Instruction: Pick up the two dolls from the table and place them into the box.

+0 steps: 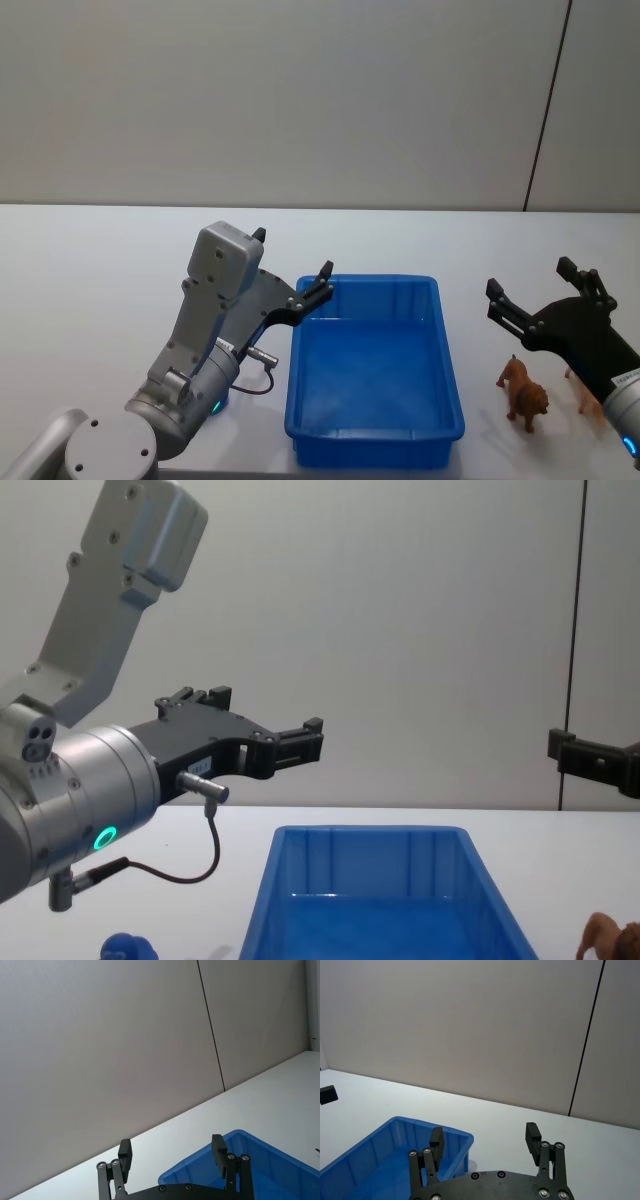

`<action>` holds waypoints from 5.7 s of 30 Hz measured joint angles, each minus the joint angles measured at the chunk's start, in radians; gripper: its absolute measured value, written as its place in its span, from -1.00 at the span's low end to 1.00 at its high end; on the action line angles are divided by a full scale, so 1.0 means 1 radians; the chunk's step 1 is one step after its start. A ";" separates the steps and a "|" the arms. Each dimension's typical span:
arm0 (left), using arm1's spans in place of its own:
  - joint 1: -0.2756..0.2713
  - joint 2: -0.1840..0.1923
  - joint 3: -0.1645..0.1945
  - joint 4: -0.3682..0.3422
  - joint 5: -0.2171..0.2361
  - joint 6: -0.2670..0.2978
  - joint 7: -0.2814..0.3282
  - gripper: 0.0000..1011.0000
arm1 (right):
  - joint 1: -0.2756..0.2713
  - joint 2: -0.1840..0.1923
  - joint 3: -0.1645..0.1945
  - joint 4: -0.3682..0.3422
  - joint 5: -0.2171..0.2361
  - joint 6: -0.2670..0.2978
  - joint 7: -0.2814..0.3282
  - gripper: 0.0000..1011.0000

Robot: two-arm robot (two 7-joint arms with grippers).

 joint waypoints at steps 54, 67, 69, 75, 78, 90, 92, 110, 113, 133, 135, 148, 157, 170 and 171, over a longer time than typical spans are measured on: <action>0.000 0.000 0.000 0.000 0.000 0.000 0.000 0.98 | 0.035 0.076 0.075 0.072 0.051 0.107 0.083 0.98; 0.000 0.000 0.000 0.000 0.000 0.000 0.000 0.98 | 0.015 0.121 0.104 0.095 0.038 0.166 0.101 0.98; 0.000 0.000 0.000 0.000 0.000 0.000 0.000 0.98 | 0.011 0.125 0.106 0.098 0.033 0.174 0.102 0.98; 0.000 0.000 0.000 0.000 0.000 0.000 0.000 0.98 | 0.001 0.135 0.111 0.106 0.019 0.200 0.107 0.98; 0.000 0.000 0.000 0.000 0.000 0.000 0.000 0.98 | -0.001 0.138 0.111 0.110 0.014 0.215 0.111 0.98; 0.000 0.000 0.000 0.000 0.000 0.000 0.000 0.98 | 0.009 0.130 0.098 0.147 -0.013 0.286 0.130 0.98; 0.000 0.000 0.000 0.000 0.000 0.000 0.000 0.98 | 0.016 0.124 0.093 0.158 -0.020 0.301 0.131 0.98; 0.000 0.000 0.000 0.000 0.000 0.000 0.000 0.98 | 0.068 0.082 0.067 0.229 -0.040 0.371 0.128 0.34; 0.000 0.000 0.000 0.000 0.000 0.000 0.000 0.98 | 0.071 0.078 0.067 0.232 -0.040 0.374 0.126 0.18; 0.000 0.000 0.000 0.000 0.000 0.000 0.000 0.98 | 0.067 0.070 0.081 0.173 0.012 0.286 0.089 -0.28; 0.000 0.000 0.000 0.000 0.000 0.000 0.000 0.98 | 0.066 0.067 0.083 0.156 0.020 0.271 0.087 -0.28; 0.000 0.000 0.000 0.000 0.000 0.000 0.000 0.98 | 0.086 0.038 0.061 0.069 0.035 0.241 0.140 -0.28; 0.000 0.000 0.000 0.000 0.000 0.000 0.000 0.98 | 0.115 -0.009 0.007 0.030 -0.021 0.283 0.206 -0.28; 0.000 0.000 0.000 0.000 0.000 0.000 0.000 0.98 | 0.134 -0.072 -0.064 0.007 -0.095 0.359 0.236 -0.01; 0.000 0.000 0.000 0.000 0.000 0.000 0.000 0.98 | 0.135 -0.075 -0.068 0.007 -0.098 0.361 0.236 0.06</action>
